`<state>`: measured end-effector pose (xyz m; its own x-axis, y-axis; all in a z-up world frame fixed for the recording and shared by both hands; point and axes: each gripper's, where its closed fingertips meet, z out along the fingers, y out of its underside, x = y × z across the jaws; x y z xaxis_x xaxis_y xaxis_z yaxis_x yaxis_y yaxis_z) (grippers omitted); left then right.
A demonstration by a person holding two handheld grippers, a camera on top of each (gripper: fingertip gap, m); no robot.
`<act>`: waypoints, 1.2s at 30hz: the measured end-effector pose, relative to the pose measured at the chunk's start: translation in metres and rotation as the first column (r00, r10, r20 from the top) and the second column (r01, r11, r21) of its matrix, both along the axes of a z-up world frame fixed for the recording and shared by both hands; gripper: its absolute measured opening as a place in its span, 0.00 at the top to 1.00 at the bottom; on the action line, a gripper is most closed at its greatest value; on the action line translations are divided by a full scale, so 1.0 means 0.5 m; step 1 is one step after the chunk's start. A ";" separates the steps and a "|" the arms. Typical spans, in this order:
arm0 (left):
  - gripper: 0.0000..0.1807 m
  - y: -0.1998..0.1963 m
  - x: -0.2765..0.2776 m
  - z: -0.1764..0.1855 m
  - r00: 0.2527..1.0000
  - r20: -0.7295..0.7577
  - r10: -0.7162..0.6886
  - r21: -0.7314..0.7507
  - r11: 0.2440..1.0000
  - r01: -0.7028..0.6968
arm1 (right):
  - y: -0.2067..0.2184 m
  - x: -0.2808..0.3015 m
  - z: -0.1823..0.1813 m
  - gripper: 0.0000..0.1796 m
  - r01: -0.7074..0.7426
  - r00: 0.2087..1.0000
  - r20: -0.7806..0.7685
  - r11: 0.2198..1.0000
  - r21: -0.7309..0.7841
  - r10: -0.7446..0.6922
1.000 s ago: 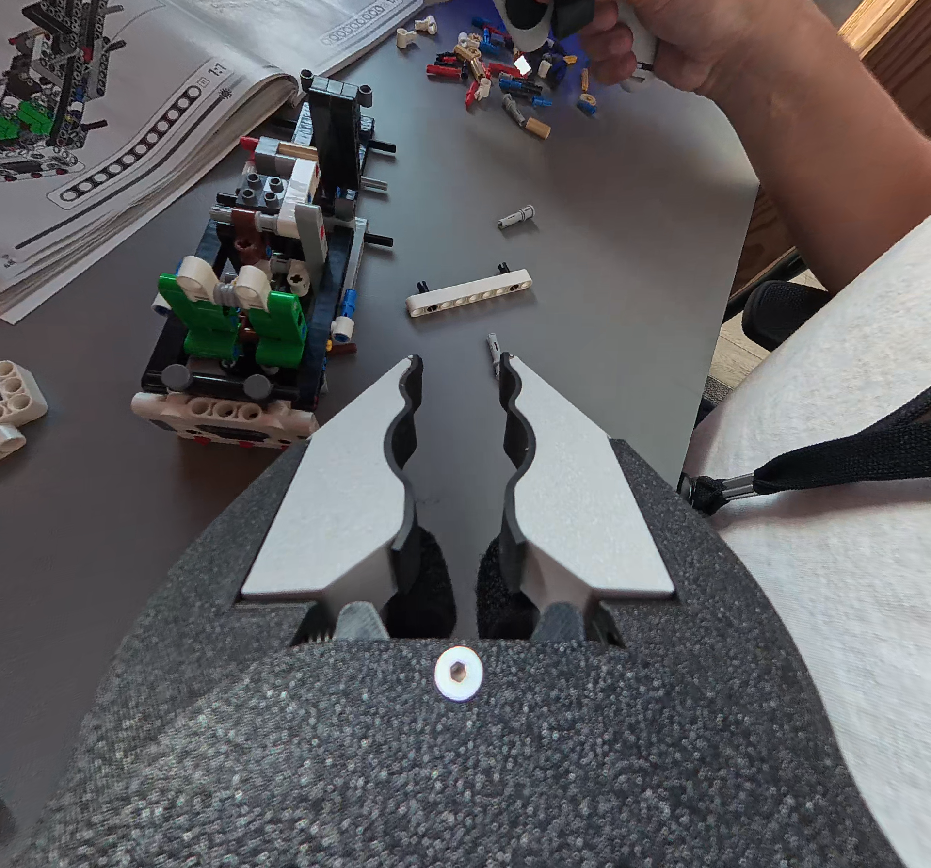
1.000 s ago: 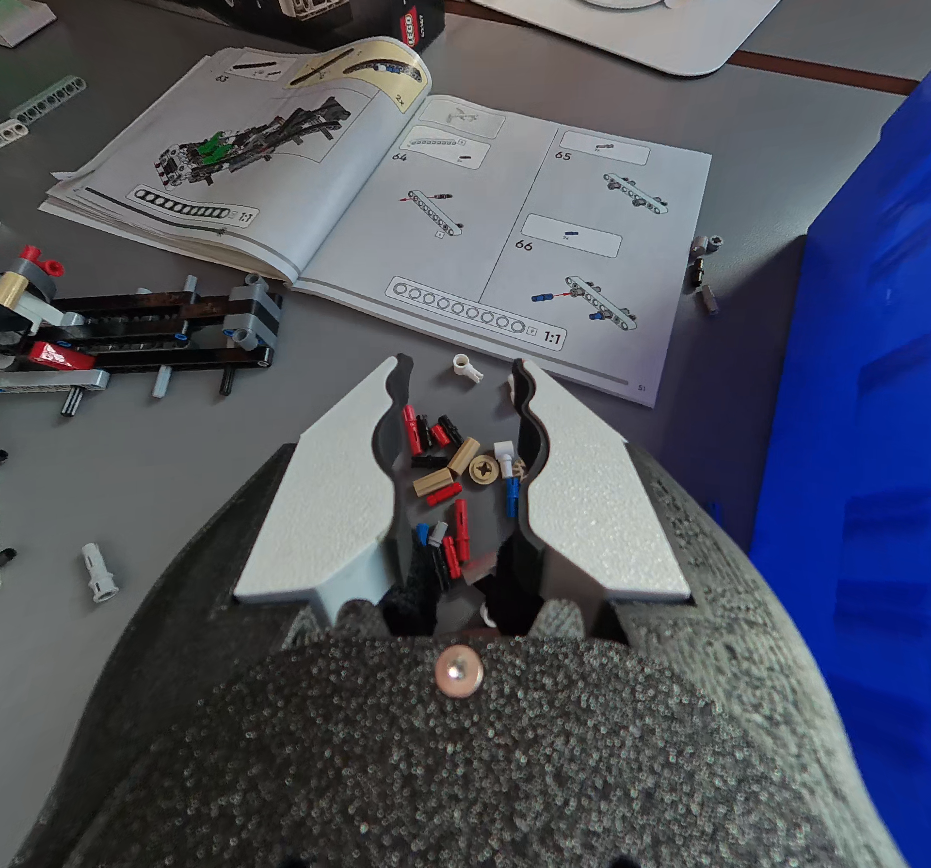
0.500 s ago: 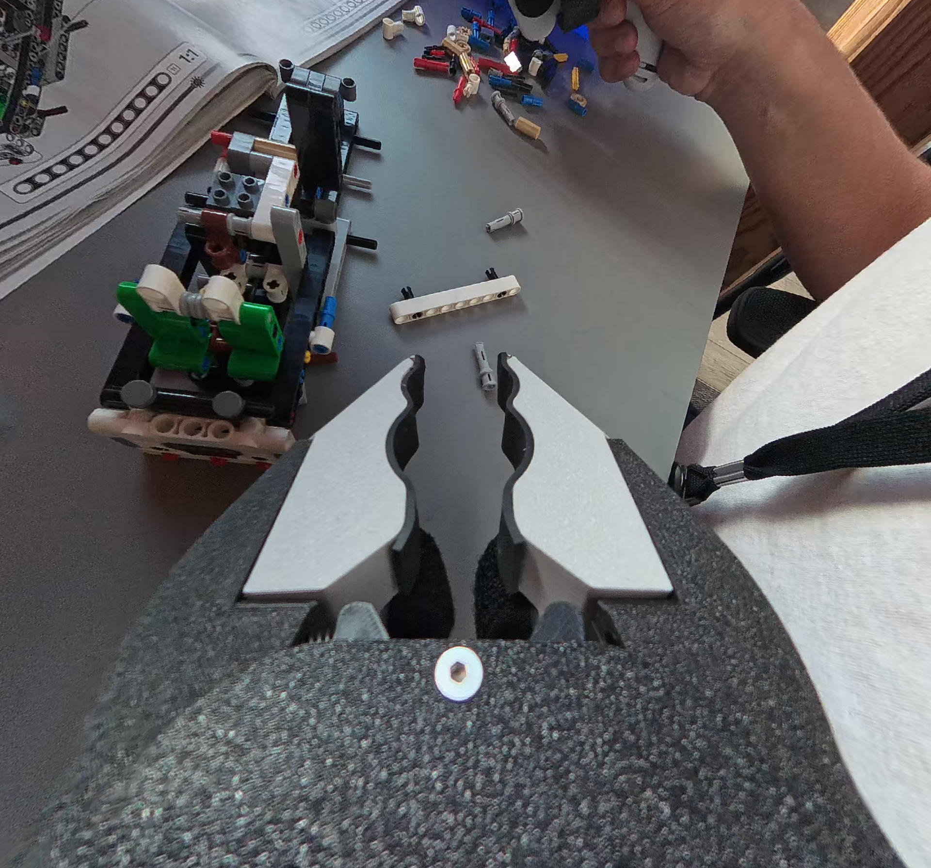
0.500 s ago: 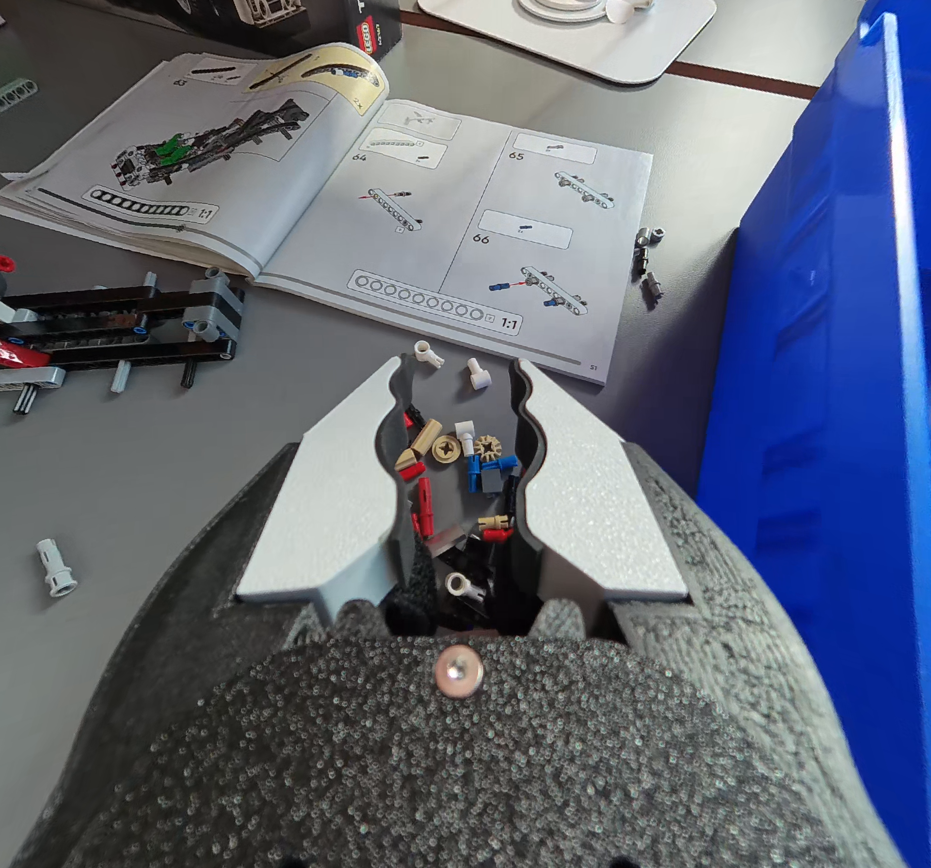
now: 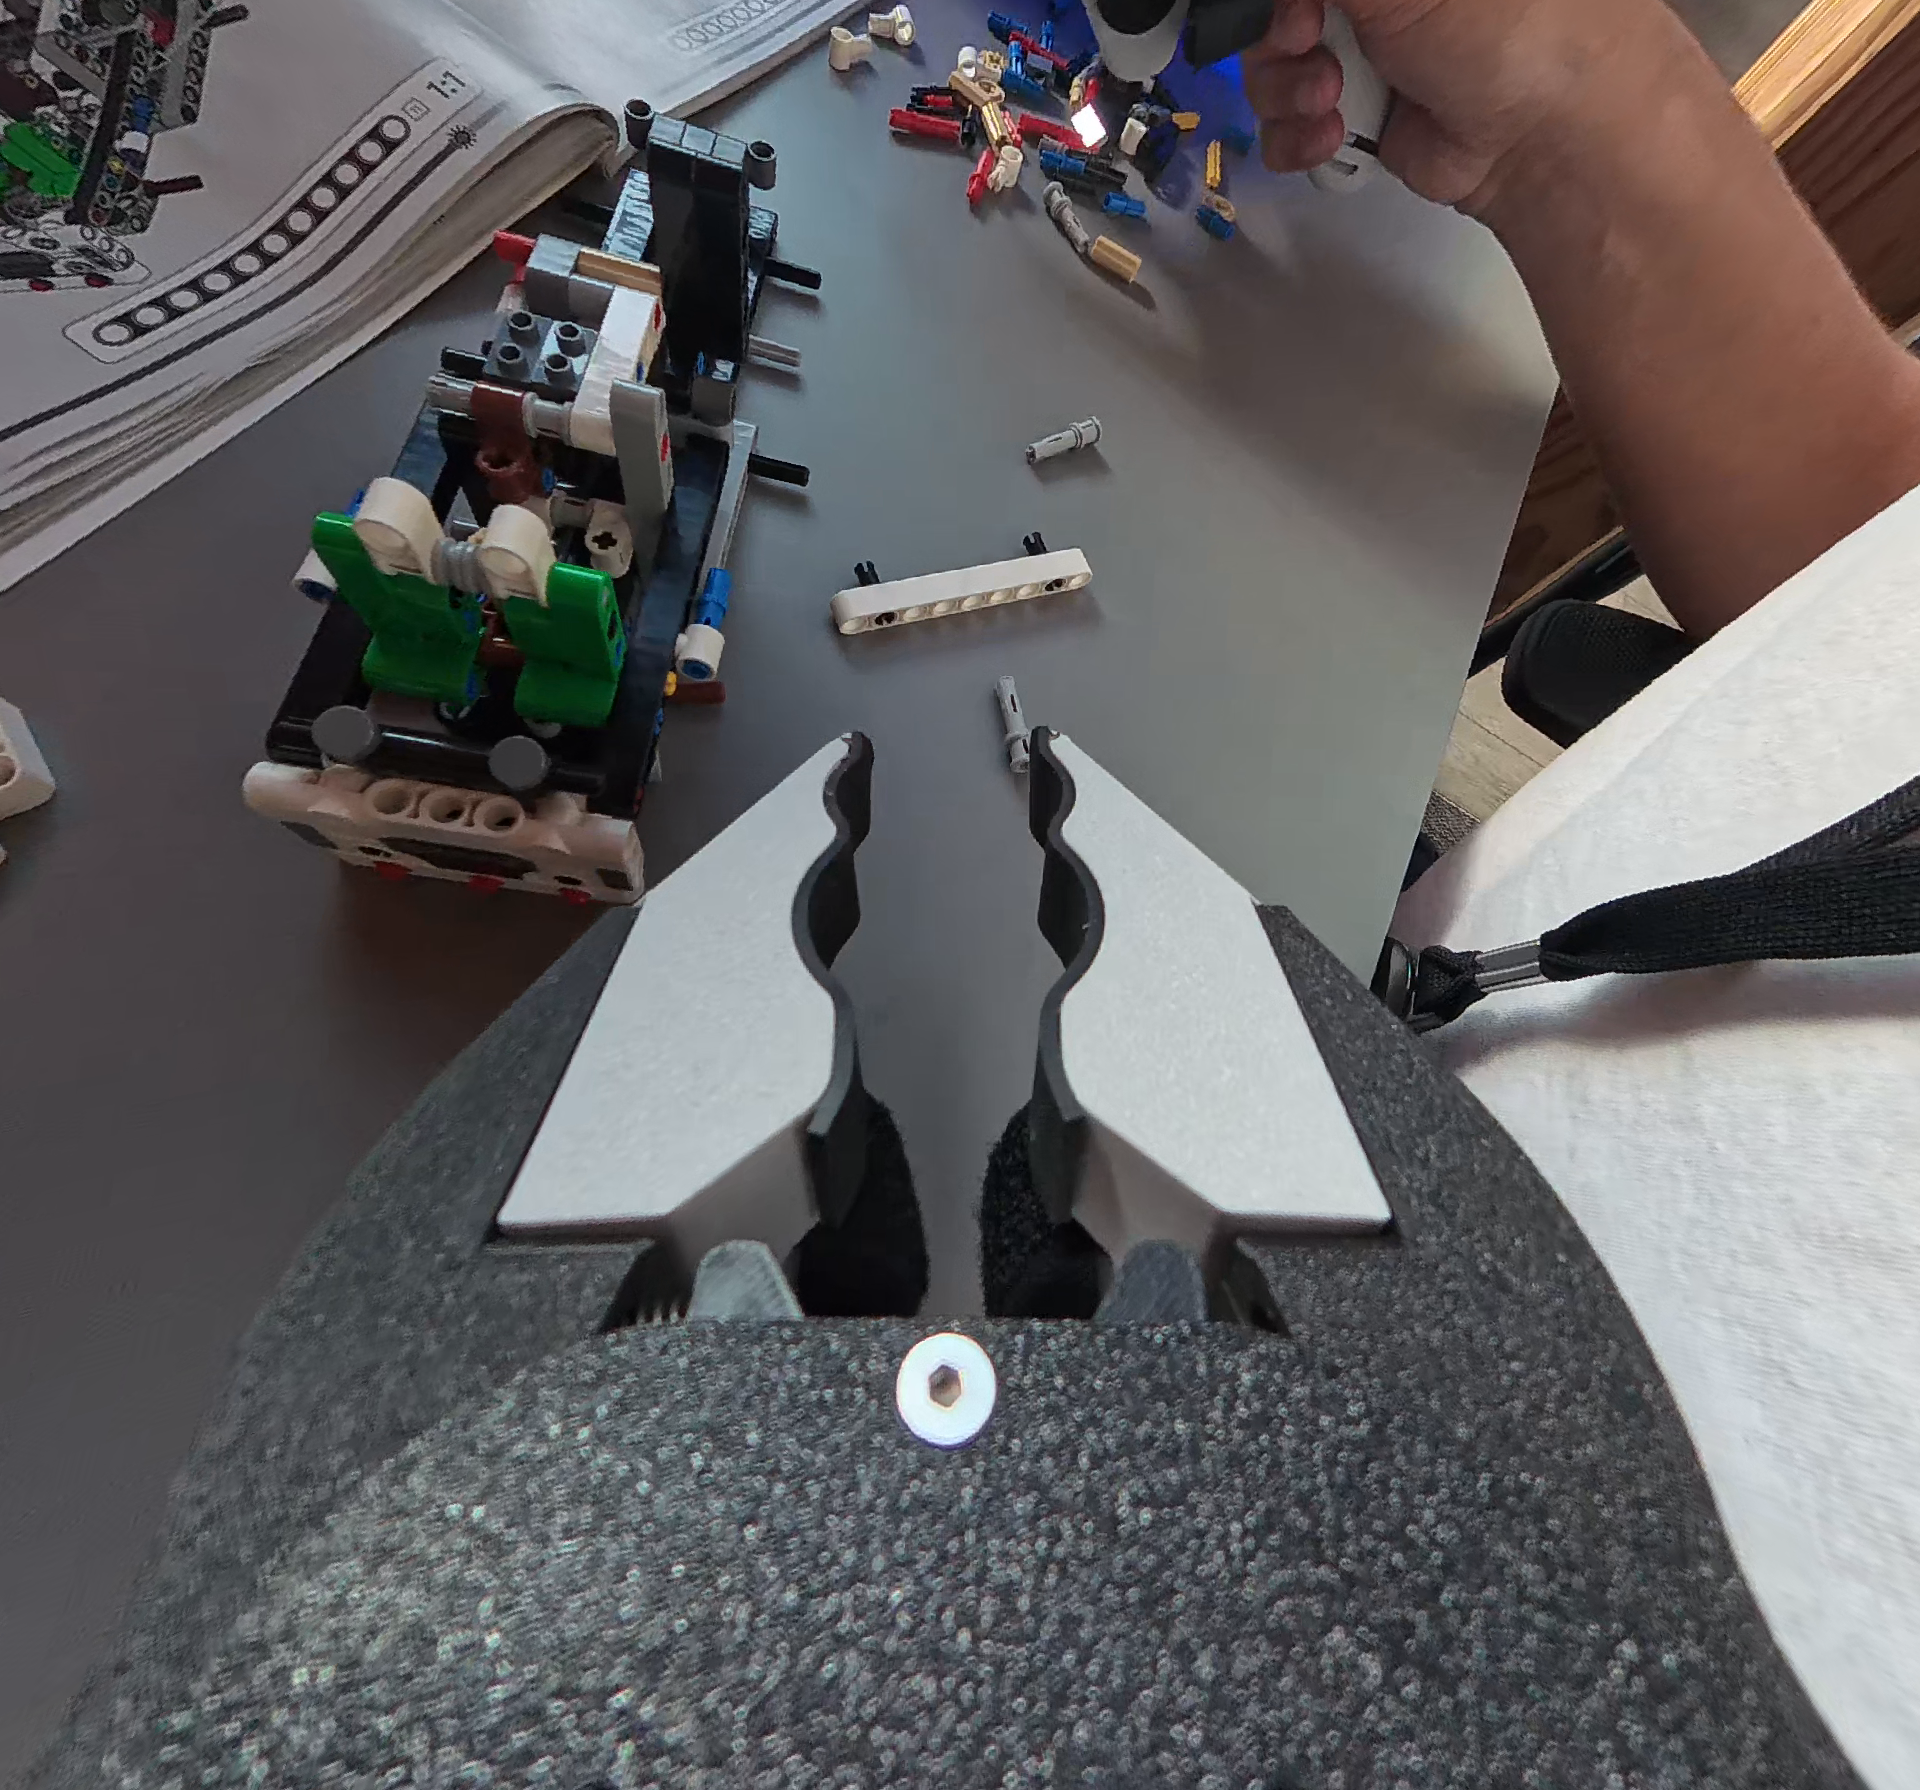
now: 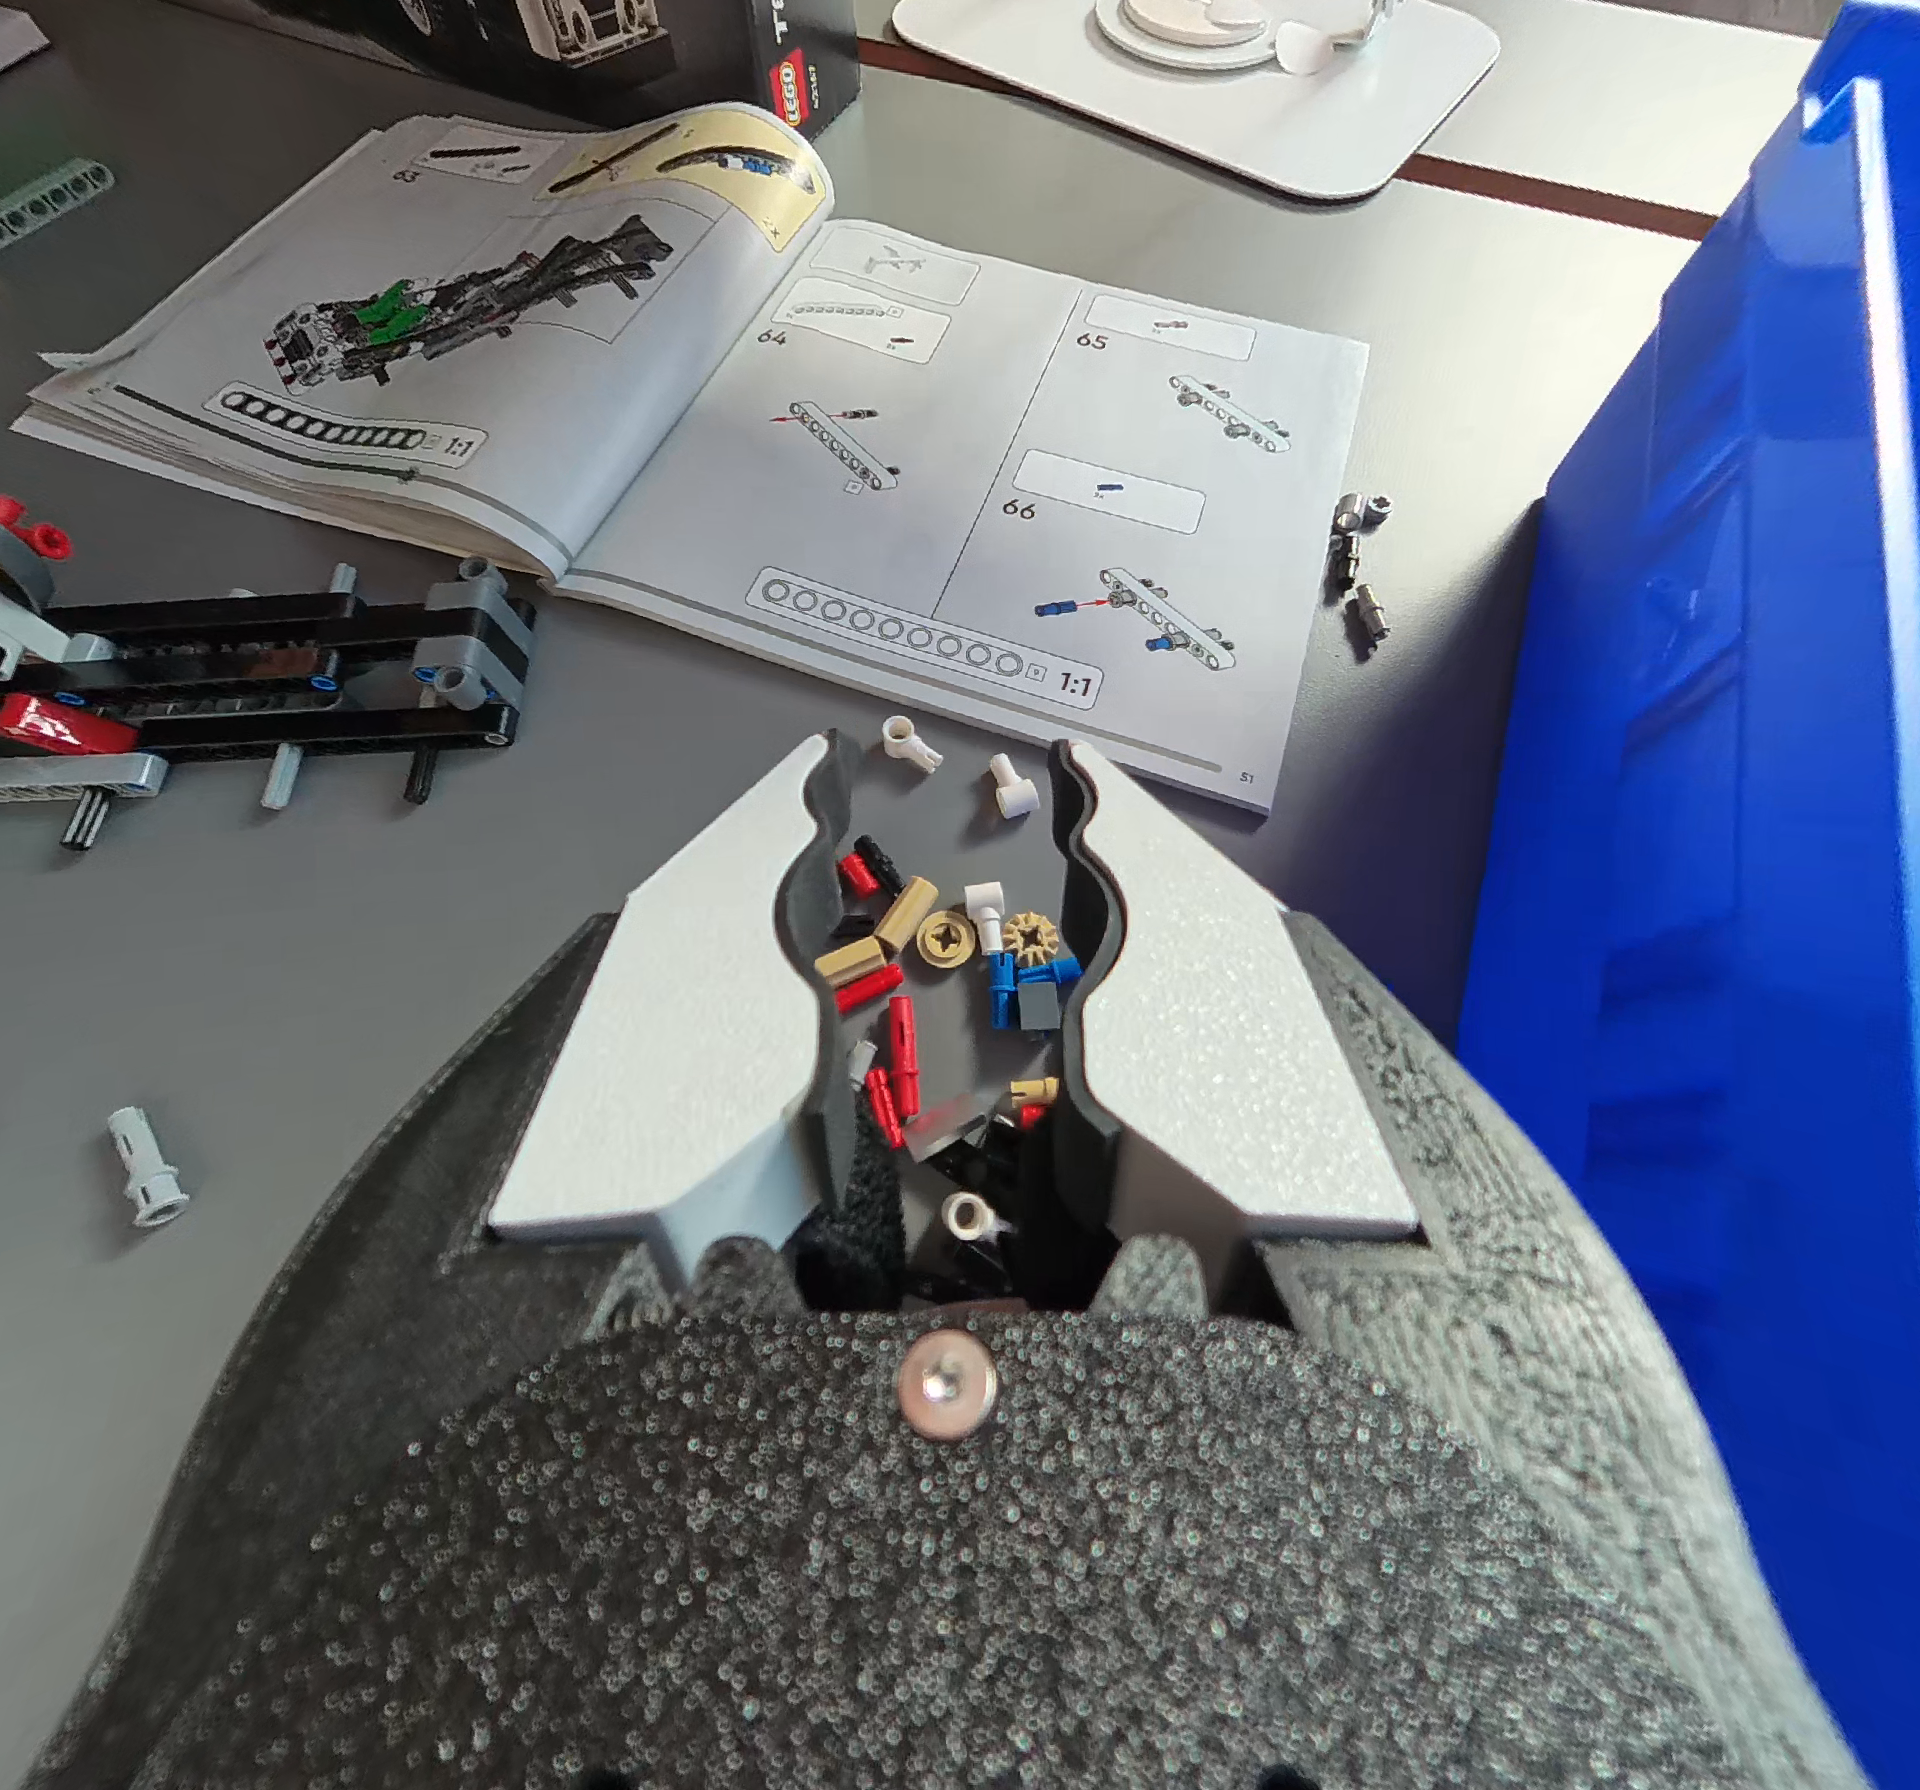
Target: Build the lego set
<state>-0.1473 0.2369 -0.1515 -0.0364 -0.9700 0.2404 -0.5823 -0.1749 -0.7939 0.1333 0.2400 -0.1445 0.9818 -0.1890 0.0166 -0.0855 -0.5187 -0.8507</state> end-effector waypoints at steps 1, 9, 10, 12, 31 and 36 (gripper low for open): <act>0.84 0.001 -0.003 0.001 1.000 0.002 0.005 -0.003 1.000 -0.005 | 0.001 -0.002 0.003 0.79 -0.002 1.000 0.002 1.000 0.001 0.002; 0.83 0.000 -0.031 0.017 1.000 0.014 0.009 0.072 0.997 -0.010 | -0.014 -0.243 0.022 0.78 -0.468 0.883 -0.020 0.884 0.011 0.468; 0.85 -0.004 -0.032 0.018 1.000 0.022 0.004 0.093 0.996 -0.006 | -0.021 -0.288 0.024 0.79 -0.505 0.862 -0.041 0.863 0.033 0.506; 0.86 -0.017 -0.028 0.012 1.000 0.027 -0.008 0.120 0.993 0.005 | -0.036 -0.369 0.010 0.81 -0.566 0.816 -0.114 0.823 0.043 0.567; 0.89 -0.042 0.027 -0.059 0.996 -0.085 -0.036 0.260 0.964 0.057 | -0.019 -0.444 -0.082 0.96 -0.578 0.806 0.013 0.792 -0.199 0.591; 0.94 -0.054 0.035 -0.069 0.991 -0.114 -0.071 0.282 0.954 0.101 | -0.023 -0.429 -0.074 0.96 -0.532 0.843 -0.003 0.833 -0.153 0.538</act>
